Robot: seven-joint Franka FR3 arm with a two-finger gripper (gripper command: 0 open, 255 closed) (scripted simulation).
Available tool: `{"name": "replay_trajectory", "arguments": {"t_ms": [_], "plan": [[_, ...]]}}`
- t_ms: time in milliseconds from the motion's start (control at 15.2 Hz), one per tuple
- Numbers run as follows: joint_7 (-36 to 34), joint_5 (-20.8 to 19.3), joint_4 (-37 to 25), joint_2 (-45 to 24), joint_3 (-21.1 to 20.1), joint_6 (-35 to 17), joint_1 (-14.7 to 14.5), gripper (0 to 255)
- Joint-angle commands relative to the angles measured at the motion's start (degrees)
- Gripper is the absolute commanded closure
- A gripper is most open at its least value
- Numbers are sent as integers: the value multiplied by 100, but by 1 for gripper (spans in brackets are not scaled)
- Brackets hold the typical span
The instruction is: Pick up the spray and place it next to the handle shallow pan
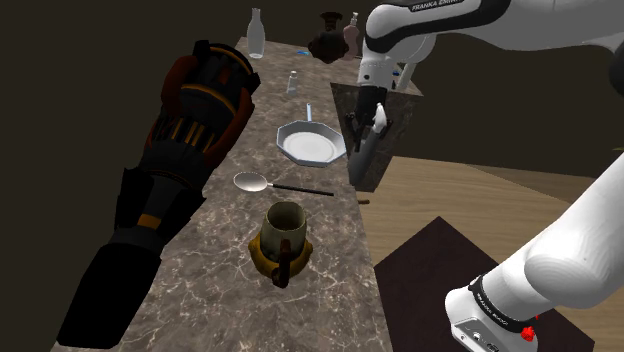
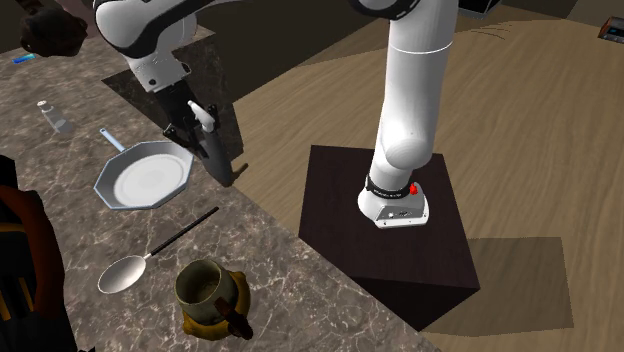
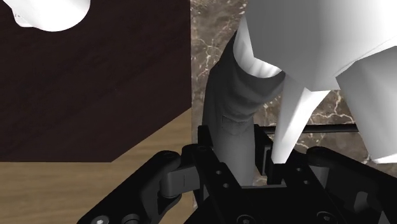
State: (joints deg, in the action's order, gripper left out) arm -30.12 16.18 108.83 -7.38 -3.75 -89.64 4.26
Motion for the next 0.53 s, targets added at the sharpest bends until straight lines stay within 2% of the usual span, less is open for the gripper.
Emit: {"name": "replay_trajectory", "arguments": {"t_ms": [0,462], "plan": [[26,2,76,-53,-4,-131,-7,255],[136,5,357,-248,-10,-594,-22,255]]}}
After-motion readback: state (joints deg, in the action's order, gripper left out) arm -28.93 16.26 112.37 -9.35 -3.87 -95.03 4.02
